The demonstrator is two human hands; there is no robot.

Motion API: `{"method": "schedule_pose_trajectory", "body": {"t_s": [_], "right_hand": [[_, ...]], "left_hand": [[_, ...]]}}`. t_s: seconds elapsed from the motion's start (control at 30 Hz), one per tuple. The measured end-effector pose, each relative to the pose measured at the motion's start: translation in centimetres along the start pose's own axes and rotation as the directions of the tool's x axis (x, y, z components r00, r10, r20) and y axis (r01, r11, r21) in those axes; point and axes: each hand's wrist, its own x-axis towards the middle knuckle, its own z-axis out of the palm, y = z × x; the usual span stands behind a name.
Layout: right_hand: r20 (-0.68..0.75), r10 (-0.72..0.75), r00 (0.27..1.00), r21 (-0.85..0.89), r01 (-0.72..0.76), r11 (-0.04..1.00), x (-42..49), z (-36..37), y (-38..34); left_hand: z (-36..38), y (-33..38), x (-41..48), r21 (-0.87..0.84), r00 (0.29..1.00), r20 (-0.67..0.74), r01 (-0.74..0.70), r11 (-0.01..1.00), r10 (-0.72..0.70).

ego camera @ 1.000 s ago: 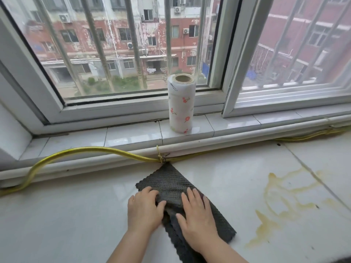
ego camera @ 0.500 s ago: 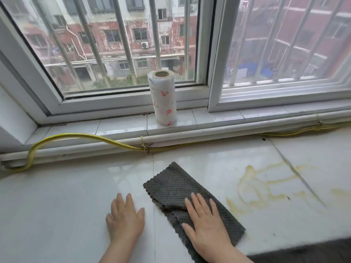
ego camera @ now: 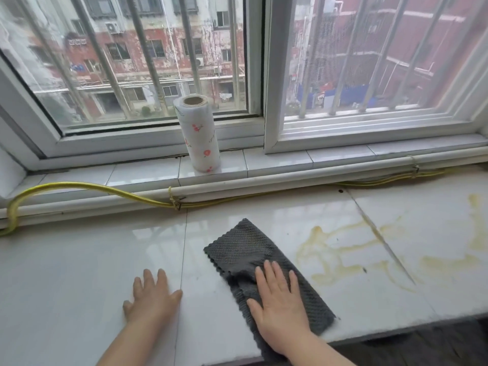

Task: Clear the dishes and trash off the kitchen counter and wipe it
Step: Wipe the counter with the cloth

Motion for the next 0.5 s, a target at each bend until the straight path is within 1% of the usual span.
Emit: {"method": "schedule_pose_trajectory", "body": {"t_s": [0.13,0.27,0.43,0.5], "right_hand": [[0.013,-0.071,0.997,0.036,0.071,0.997,0.5,0.3,-4.2],[0.005,-0.109,0.994,0.048,0.108,0.993,1.0,0.1,-3.5],[0.055,-0.030,0.998,0.026,0.028,0.999,0.9,-0.5,-0.8],[0.030,-0.006,1.000,0.017,0.005,1.000,0.7,-0.3,-1.6]], "left_hand": [[0.1,0.0,0.1,0.018,1.000,0.030,0.006,1.000,-0.007],[0.2,-0.2,0.1,0.031,0.999,0.033,-0.007,0.999,0.006],[0.2,-0.4,0.0,0.041,0.999,0.040,-0.033,0.999,0.032],[0.2,-0.5,0.1,0.049,0.999,0.043,-0.034,0.998,0.031]]}}
